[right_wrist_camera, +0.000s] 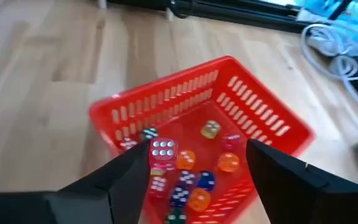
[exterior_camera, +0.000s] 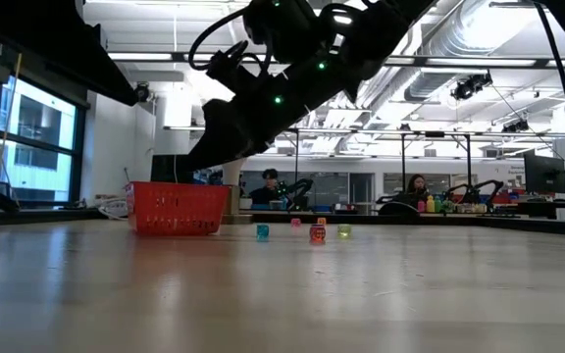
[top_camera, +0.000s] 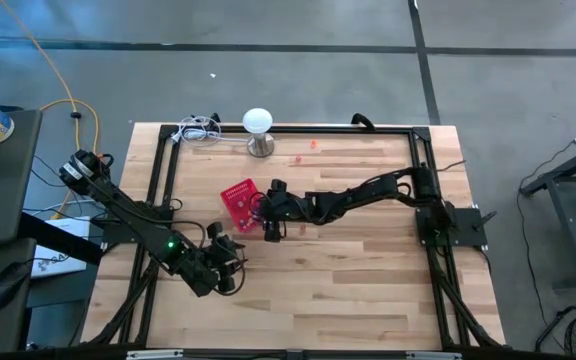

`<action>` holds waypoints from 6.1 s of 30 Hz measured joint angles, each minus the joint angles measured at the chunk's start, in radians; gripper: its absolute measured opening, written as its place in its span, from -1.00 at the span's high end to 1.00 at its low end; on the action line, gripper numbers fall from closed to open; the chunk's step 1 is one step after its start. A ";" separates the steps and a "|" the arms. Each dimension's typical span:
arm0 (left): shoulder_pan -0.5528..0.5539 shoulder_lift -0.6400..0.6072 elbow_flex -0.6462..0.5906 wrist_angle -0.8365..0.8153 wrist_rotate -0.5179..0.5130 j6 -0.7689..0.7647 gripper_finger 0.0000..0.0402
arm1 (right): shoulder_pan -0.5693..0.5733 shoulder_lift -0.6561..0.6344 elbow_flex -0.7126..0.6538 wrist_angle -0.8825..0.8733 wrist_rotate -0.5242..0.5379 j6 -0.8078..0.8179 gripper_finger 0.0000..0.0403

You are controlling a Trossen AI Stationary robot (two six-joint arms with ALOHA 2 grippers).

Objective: Pick & Place Dice
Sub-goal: Put the pink die into the red basket, then put the light blue die into the red basket, then put the yellow die into the red basket

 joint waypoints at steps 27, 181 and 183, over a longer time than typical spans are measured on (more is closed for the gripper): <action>0.150 0.109 -0.001 -0.034 -0.276 0.103 0.16 | 0.014 0.000 0.000 0.039 -0.066 -0.020 -0.26; 0.758 0.080 0.005 0.197 0.328 0.138 0.33 | 0.673 -0.227 0.000 -0.672 0.741 0.404 -0.26; 0.759 0.080 0.005 0.183 0.345 0.138 0.32 | 0.669 -0.227 0.000 -0.673 0.737 0.415 -0.26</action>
